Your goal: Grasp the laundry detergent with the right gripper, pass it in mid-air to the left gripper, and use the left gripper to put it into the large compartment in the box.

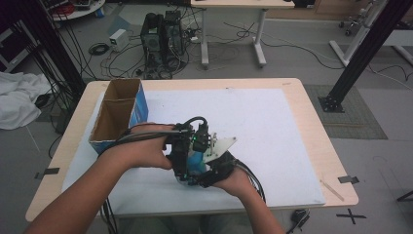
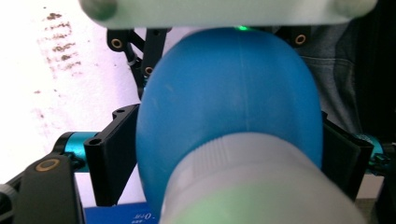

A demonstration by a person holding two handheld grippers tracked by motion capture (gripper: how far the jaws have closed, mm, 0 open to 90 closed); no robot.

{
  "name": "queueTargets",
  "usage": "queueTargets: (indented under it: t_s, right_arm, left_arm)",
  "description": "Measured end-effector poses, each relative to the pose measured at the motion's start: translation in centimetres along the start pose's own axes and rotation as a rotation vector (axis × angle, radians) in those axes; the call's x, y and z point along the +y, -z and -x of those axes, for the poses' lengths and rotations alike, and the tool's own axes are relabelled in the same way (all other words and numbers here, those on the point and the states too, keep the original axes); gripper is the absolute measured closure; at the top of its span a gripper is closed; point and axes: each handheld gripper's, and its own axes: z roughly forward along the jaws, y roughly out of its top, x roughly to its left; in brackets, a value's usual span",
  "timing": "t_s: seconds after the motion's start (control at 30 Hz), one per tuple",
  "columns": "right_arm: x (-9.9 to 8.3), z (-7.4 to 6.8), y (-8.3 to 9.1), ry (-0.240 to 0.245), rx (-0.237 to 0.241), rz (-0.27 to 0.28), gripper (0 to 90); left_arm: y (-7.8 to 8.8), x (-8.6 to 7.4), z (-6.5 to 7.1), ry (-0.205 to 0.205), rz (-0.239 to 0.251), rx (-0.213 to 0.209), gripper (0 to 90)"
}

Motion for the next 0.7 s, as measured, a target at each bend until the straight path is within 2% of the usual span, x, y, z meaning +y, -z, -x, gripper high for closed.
queueTargets:
  t_s: [0.03,0.07,0.1,0.17,0.2,0.23,0.3,0.37,0.4,0.43,0.47,0.53,0.6,0.7]
  right_arm:
    - [0.0,0.0,0.0,0.0,0.0,0.0,45.4]
    - [-0.02,-0.06,-0.04,-0.005,0.008,-0.012,45.4]
    - [-0.04,-0.1,-0.03,-0.011,0.006,-0.017,45.4]
    - [0.01,0.35,-0.14,0.05,-0.024,0.015,45.4]
    - [0.01,0.43,-0.17,0.06,-0.029,0.021,45.4]
    - [-0.03,0.39,-0.18,0.052,-0.027,0.024,45.4]
    - [-0.08,0.12,-0.2,0.018,-0.021,0.021,45.4]
    - [-0.12,0.19,-0.15,0.028,-0.014,0.013,45.4]
    - [-0.12,0.22,-0.15,0.032,-0.017,0.013,45.4]
    - [-0.09,0.14,-0.21,0.016,-0.021,0.026,45.4]
    - [-0.1,0.29,-0.15,0.034,-0.02,0.024,45.4]
    - [-0.12,0.34,-0.17,0.037,-0.022,0.029,45.4]
    - [-0.12,0.32,-0.17,0.034,-0.02,0.027,45.4]
    - [-0.1,0.21,-0.22,0.027,-0.022,0.027,45.4]
  left_arm:
    - [0.0,0.0,0.0,0.0,0.0,0.0,21.3]
    - [-0.02,0.12,-0.21,-0.035,0.001,0.019,21.4]
    - [-0.05,0.14,-0.2,-0.029,0.003,0.018,21.5]
    - [-0.09,0.13,-0.2,-0.023,0.004,0.012,21.8]
    - [-0.06,0.16,-0.25,-0.032,0.001,0.017,22.0]
    - [-0.04,0.16,-0.21,-0.028,-0.001,0.01,23.0]
    - [-0.01,0.25,-0.34,-0.052,0.002,0.036,25.5]
    - [-0.02,0.26,-0.35,-0.053,-0.002,0.035,26.7]
    - [-0.09,0.2,-0.14,-0.017,-0.002,0.01,26.8]
    - [-0.04,0.24,-0.24,-0.035,-0.001,0.02,26.9]
    - [-0.05,0.24,-0.22,-0.033,-0.002,0.022,27.8]
    - [-0.04,0.27,-0.24,-0.033,-0.005,0.02,28.5]
    - [-0.03,0.28,-0.2,-0.031,-0.009,0.024,30.8]
    - [-0.04,0.25,-0.17,-0.015,-0.01,0.006,32.7]
